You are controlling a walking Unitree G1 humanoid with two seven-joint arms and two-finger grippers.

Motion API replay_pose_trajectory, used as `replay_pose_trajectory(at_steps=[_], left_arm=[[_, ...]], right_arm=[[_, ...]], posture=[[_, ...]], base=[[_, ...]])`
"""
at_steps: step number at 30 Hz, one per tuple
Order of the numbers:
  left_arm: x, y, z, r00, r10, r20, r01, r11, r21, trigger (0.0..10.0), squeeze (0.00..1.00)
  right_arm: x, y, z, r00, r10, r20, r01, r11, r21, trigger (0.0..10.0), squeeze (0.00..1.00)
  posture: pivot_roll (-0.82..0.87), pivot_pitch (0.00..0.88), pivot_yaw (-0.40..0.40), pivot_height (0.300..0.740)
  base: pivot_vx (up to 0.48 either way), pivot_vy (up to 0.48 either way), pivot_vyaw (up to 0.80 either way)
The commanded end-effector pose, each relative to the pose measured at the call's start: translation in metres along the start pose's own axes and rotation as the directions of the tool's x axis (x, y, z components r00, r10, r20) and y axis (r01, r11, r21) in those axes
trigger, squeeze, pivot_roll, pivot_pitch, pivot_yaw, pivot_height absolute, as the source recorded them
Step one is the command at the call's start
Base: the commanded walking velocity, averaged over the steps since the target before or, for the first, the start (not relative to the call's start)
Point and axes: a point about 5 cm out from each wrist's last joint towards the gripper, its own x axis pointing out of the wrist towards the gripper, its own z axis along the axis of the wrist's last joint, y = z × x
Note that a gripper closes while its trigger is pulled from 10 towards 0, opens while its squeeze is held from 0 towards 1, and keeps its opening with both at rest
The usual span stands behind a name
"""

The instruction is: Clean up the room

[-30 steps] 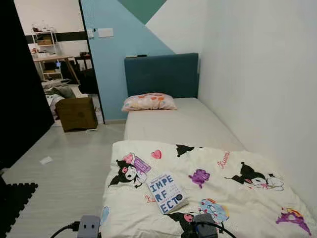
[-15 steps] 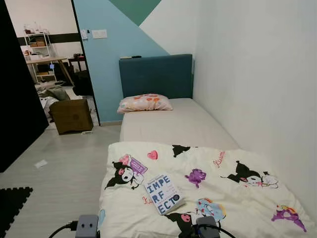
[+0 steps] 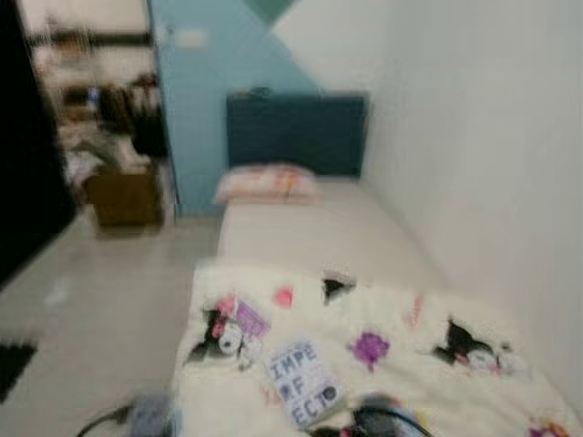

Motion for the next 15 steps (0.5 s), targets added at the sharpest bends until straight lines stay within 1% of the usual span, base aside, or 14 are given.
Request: replay_pose_trajectory(at_steps=[1,7,15], left_arm=[[-0.0031,-0.004,-0.0029,1.0,-0.012,0.002,0.012,1.0,0.015,10.0,0.0],[-0.0037,-0.0032,-0.0034,1.0,-0.004,0.002,0.004,1.0,0.023,10.0,0.0],[-0.0017,-0.0062,-0.0032,1.0,-0.011,-0.006,0.011,1.0,0.017,10.0,0.0]], right_arm=[[-0.0095,-0.008,-0.0183,0.997,-0.034,-0.067,0.035,0.999,0.015,10.0,0.0],[-0.01,-0.0082,-0.0191,0.997,-0.037,-0.068,0.038,0.999,0.02,10.0,0.0],[-0.0091,-0.0102,-0.0177,0.997,-0.042,-0.066,0.044,0.999,0.02,10.0,0.0]], posture=[[0.0,0.069,0.03,0.74],[0.0,0.069,0.03,0.74],[0.0,0.075,0.033,0.74]], base=[[0.0,0.0,0.0],[0.0,0.0,0.0],[0.0,0.0,0.0]])
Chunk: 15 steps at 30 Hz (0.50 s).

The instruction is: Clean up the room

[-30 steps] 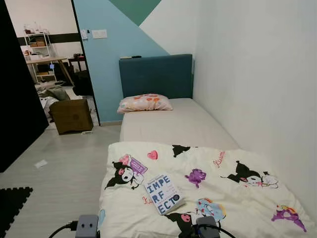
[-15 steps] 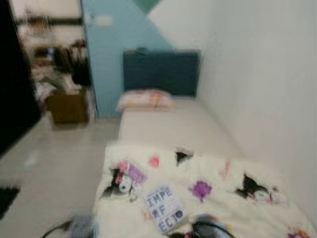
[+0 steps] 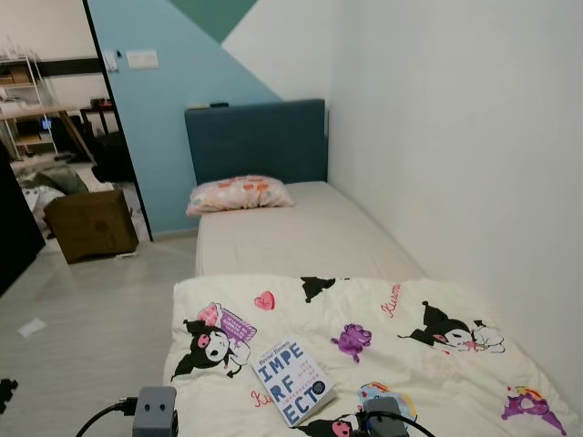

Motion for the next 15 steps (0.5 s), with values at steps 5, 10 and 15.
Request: replay_pose_trajectory(at_steps=[5,10,15], left_arm=[[-0.0025,0.0004,-0.0081,0.999,0.016,-0.043,-0.016,1.0,-0.011,10.0,0.0],[-0.003,0.0003,-0.0081,0.999,0.02,-0.043,-0.021,1.0,-0.002,10.0,0.0],[-0.0028,0.0004,-0.0084,0.999,0.015,-0.052,-0.015,1.0,0.002,10.0,0.0]], right_arm=[[0.0,0.0027,-0.0014,1.0,0.006,-0.007,-0.006,1.0,0.009,10.0,0.0],[0.001,0.0055,-0.0001,1.0,0.024,-0.006,-0.024,1.0,-0.018,10.0,0.0],[0.0021,0.0074,0.0013,0.999,0.033,-0.004,-0.033,0.999,-0.025,10.0,0.0]], posture=[[0.0,0.083,0.031,0.74],[0.01,0.092,0.027,0.74],[0.01,0.096,0.026,0.74]], base=[[0.0,0.0,0.0],[0.0,0.0,0.0],[0.0,-0.304,0.24]])
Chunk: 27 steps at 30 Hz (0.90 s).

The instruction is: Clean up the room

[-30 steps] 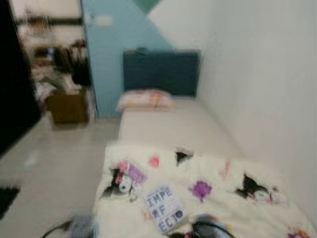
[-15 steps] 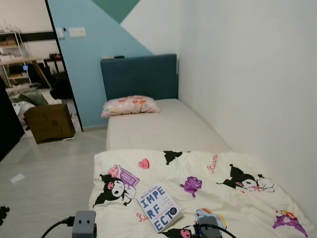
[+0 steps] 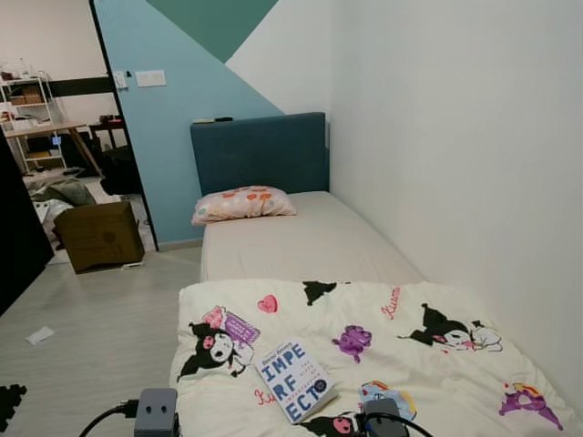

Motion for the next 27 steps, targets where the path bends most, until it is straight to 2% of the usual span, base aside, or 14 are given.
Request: replay_pose_trajectory(at_steps=[1,4,7,19,27], left_arm=[[-0.0027,0.004,-0.0063,0.999,0.01,-0.032,-0.009,1.0,0.016,10.0,0.0],[-0.0026,0.004,-0.0062,0.999,0.01,-0.031,-0.009,1.0,0.021,10.0,0.0],[-0.0025,0.0047,-0.0066,0.999,0.018,-0.033,-0.018,1.0,0.0,10.0,0.0],[-0.0016,0.0073,-0.0087,0.997,0.049,-0.056,-0.05,0.999,-0.008,10.0,0.0],[-0.0017,0.0077,-0.0097,0.998,0.024,-0.066,-0.025,1.0,-0.011,10.0,0.0]], right_arm=[[0.0019,0.0057,0.0013,1.0,0.022,-0.002,-0.022,1.0,-0.01,10.0,0.0],[0.0023,0.0058,0.0019,1.0,0.022,-0.002,-0.022,1.0,-0.012,10.0,0.0],[0.0028,0.0056,0.0027,1.0,0.019,0.0,-0.019,1.0,-0.013,10.0,0.0],[0.0028,0.0009,0.0044,1.0,-0.014,0.01,0.014,1.0,0.0,10.0,0.0],[0.0036,0.0023,0.0061,1.0,-0.016,0.017,0.016,1.0,0.002,10.0,0.0]], posture=[[0.01,0.096,0.026,0.74],[0.01,0.096,0.027,0.74],[0.01,0.098,0.028,0.74],[0.01,0.1,0.024,0.74],[0.01,0.1,0.024,0.74]], base=[[0.0,-0.48,0.6],[0.0,-0.48,0.8],[0.0,0.0,0.8],[0.0,0.0,0.0],[0.0,0.0,0.0]])
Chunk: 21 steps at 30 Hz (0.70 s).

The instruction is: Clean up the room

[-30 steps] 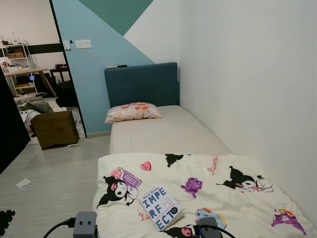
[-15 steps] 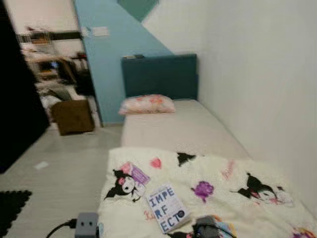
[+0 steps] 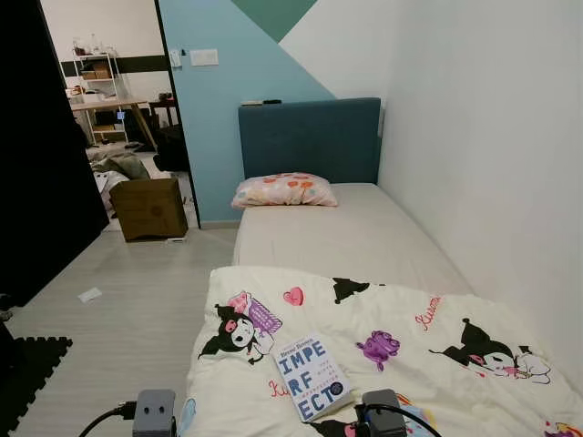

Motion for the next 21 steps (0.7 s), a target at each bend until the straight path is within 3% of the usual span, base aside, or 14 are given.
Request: replay_pose_trajectory(at_steps=[1,14,16,21], left_arm=[[-0.0017,0.0055,-0.0061,0.999,0.006,-0.035,-0.006,1.0,0.001,10.0,0.0],[-0.0003,-0.0009,-0.0054,0.998,-0.051,-0.034,0.051,0.999,0.01,10.0,0.0],[0.0002,-0.0023,-0.0036,0.998,-0.06,-0.022,0.061,0.997,0.042,10.0,0.0],[0.0004,-0.0008,-0.0043,0.999,-0.037,-0.026,0.037,0.999,0.022,10.0,0.0]], right_arm=[[-0.001,0.0039,-0.0033,1.0,0.005,-0.011,-0.004,1.0,0.007,10.0,0.0],[-0.0013,0.0003,-0.0003,1.0,-0.021,0.012,0.021,1.0,0.002,10.0,0.0],[-0.0012,-0.0002,0.0001,1.0,-0.021,0.013,0.021,1.0,0.0,10.0,0.0],[-0.0009,-0.0005,0.0008,1.0,-0.02,0.015,0.02,1.0,-0.002,10.0,0.0]], posture=[[0.01,0.1,0.024,0.74],[-0.01,0.081,0.025,0.74],[-0.01,0.08,0.026,0.74],[-0.01,0.078,0.026,0.74]], base=[[0.0,0.0,0.0],[0.0,0.0,0.0],[0.0,-0.48,0.0],[0.0,-0.288,0.0]])
